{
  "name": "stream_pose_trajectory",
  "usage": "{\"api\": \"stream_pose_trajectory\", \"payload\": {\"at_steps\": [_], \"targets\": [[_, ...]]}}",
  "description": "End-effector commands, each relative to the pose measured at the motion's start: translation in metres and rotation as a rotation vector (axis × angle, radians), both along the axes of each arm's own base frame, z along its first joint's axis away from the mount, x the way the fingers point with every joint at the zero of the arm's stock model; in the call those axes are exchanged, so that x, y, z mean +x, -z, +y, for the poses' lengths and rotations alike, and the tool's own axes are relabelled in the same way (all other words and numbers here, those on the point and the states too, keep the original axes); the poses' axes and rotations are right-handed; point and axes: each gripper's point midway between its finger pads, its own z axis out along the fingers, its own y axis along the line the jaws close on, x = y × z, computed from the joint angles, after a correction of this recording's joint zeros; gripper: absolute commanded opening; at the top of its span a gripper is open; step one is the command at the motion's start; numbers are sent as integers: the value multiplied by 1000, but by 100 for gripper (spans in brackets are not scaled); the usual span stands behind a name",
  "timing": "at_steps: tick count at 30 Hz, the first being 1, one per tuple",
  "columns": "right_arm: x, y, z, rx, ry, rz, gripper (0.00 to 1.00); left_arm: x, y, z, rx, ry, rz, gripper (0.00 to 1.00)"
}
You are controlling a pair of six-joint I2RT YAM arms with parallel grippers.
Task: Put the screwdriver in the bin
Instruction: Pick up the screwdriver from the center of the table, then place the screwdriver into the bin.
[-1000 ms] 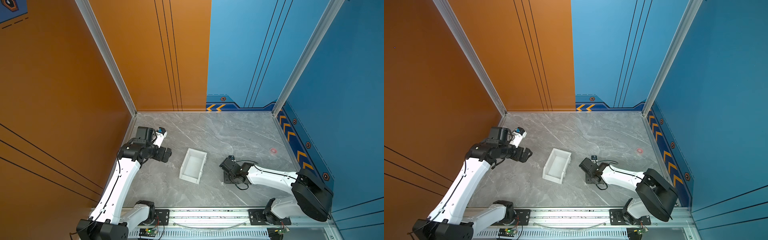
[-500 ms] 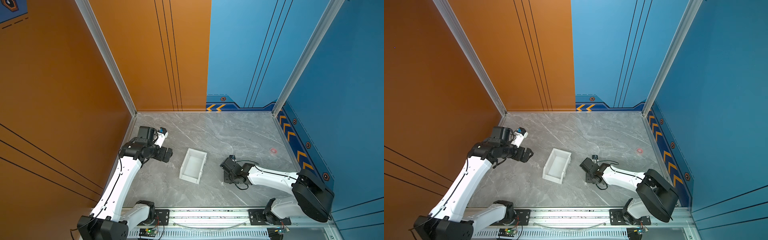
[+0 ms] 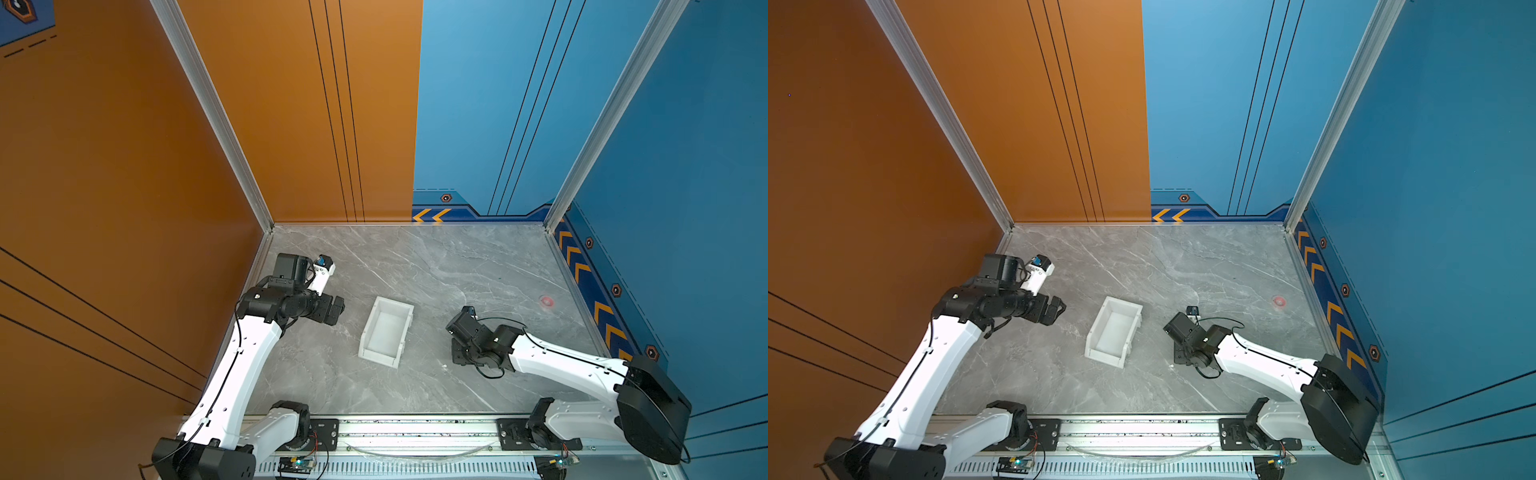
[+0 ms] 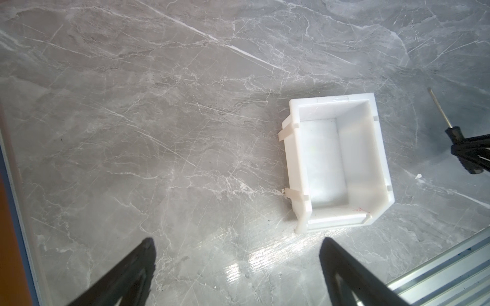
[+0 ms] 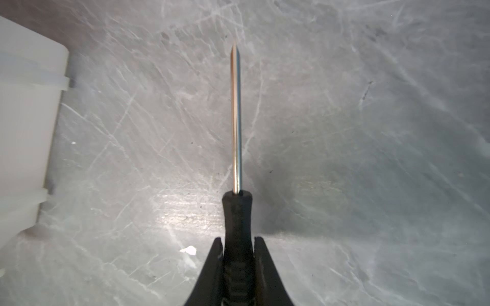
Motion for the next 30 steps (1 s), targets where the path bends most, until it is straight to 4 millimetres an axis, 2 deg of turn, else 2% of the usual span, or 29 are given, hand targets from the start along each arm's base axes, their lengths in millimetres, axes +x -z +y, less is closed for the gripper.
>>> {"api": "stream_pose_trajectory", "payload": {"at_steps": [1,5,9,14,22,26,30], "targets": [[4,-31,3,-16,-33,-46,16,-6,3,3,17,-6,12,98],[12,-63,26,7,-78,-96,17,-4,2,4,18,-13,9,98],[18,-89,61,38,-136,-127,17,-1,-3,5,0,-29,4,98],[17,-105,111,71,-211,-139,17,2,-8,7,-9,-43,-7,98],[13,-89,166,88,-257,-97,18,0,-12,9,-12,-50,-22,98],[15,-82,184,92,-254,-85,18,0,-14,9,-12,-54,-31,98],[21,-76,194,94,-227,-74,19,1,-17,10,-15,-59,-42,98]]}}
